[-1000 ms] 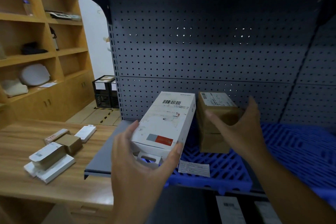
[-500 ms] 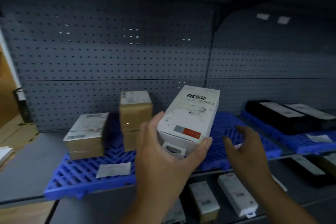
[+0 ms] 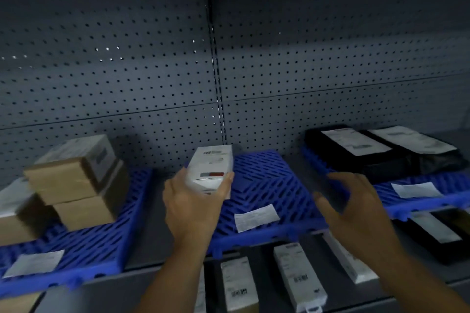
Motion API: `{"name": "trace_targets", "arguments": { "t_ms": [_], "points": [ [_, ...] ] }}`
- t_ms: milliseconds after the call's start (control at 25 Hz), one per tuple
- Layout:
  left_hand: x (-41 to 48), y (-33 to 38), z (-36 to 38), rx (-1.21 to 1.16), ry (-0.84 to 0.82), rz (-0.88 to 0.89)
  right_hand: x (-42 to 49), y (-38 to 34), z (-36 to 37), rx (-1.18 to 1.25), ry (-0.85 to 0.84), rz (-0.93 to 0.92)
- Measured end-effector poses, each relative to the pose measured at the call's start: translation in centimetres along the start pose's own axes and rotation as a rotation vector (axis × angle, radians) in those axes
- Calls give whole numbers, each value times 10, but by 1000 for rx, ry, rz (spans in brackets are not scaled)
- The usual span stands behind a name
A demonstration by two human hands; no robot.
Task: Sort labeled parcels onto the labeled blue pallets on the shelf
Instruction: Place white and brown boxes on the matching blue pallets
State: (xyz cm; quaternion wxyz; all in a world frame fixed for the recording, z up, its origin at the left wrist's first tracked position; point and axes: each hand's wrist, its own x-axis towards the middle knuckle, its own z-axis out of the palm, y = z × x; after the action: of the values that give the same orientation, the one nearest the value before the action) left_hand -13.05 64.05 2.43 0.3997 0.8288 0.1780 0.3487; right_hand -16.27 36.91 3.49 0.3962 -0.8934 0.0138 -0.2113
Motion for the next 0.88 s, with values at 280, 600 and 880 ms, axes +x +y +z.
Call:
{"name": "trace_targets", "arguments": {
  "t_ms": [280,600,880],
  "points": [
    [-9,-3,9,216,0,-93,19,27,3,81,-43,-53],
    [-20,-6,-8,92,-112,-118,9,26,11,120,-40,-93],
    [-96,-40,-69,-227,67,252,-32,32,11,196,72,-98]
  ]
}}
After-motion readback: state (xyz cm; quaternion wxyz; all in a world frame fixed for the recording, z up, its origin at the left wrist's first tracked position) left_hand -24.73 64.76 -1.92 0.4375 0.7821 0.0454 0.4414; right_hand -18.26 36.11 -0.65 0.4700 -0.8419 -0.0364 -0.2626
